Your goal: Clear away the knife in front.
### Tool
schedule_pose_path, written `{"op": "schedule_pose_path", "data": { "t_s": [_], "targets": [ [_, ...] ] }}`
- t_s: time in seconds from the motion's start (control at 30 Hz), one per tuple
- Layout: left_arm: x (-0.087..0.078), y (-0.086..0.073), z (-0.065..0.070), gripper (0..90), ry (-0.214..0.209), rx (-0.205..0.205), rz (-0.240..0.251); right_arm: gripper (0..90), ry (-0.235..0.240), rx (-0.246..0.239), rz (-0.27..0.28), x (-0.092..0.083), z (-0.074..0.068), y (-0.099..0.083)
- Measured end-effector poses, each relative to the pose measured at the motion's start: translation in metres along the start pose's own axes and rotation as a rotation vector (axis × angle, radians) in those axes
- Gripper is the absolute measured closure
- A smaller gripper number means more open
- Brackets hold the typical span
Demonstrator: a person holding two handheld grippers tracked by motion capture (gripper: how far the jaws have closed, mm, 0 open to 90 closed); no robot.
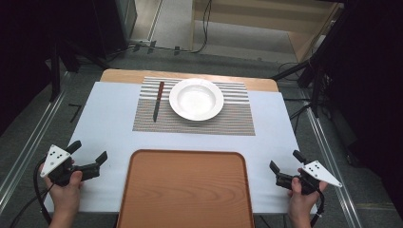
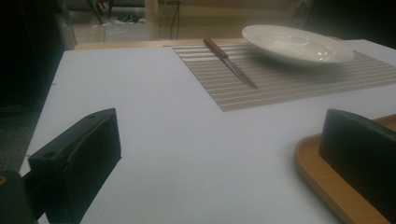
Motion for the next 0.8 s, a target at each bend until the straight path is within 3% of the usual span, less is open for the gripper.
{"op": "schedule_pose_path", "data": {
  "t_s": [0.17, 0.33, 0.67, 0.8],
  "targets": [
    [0.002, 0.003, 0.002, 0.0, 0.005, 0.007, -0.005, 0.0, 0.005, 0.002, 0.003, 0.0, 0.0, 0.0],
    [-0.003, 0.017, 0.01, 0.0, -0.022, -0.036, 0.014, 0.0, 0.009, -0.003, 0.003, -0.001, -0.001, 0.0],
    [-0.001, 0.031, 0.016, 0.0, -0.007, -0.039, -0.01, 0.0, 0.016, -0.013, 0.001, -0.001, -0.003, -0.001],
    [0.003, 0.039, 0.018, 0.0, -0.004, -0.022, -0.014, 0.0, 0.022, -0.017, 0.002, -0.001, -0.004, -0.001]
  ]
}}
Point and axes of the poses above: each handheld gripper's, and its own axes: x roughly forward along the jaws, y roughly out of its top, z roughly to its right, the point moved 10 cm from there along x, roughly forward along the jaws, and after that the axes turned 9 degrees about -y, right-handed, at the moved point
